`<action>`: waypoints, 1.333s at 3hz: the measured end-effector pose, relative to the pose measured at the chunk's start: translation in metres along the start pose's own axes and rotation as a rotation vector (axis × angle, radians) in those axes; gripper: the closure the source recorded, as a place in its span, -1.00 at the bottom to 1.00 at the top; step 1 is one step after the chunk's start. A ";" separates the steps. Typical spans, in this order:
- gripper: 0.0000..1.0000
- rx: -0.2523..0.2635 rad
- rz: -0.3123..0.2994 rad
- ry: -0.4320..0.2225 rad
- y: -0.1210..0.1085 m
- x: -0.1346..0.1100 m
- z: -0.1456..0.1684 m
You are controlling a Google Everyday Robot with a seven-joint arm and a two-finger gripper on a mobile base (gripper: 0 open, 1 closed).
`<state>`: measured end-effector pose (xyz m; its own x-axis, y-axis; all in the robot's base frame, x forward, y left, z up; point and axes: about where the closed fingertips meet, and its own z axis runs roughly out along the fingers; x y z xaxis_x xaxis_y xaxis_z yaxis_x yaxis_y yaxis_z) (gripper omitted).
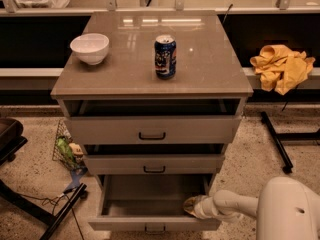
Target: Open bottom drawer
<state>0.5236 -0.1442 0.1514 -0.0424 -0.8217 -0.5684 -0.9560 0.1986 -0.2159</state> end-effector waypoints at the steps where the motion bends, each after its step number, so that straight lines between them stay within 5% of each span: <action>1: 1.00 -0.010 0.009 0.009 0.007 0.003 -0.004; 3: 1.00 -0.112 0.094 0.059 0.073 0.022 -0.029; 4: 1.00 -0.112 0.094 0.059 0.073 0.022 -0.029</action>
Offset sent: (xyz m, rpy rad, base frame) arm -0.1579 -0.0447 -0.0078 -0.0589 0.2951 -0.0612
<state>0.4449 -0.1635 0.1464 -0.1473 -0.8329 -0.5334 -0.9733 0.2182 -0.0720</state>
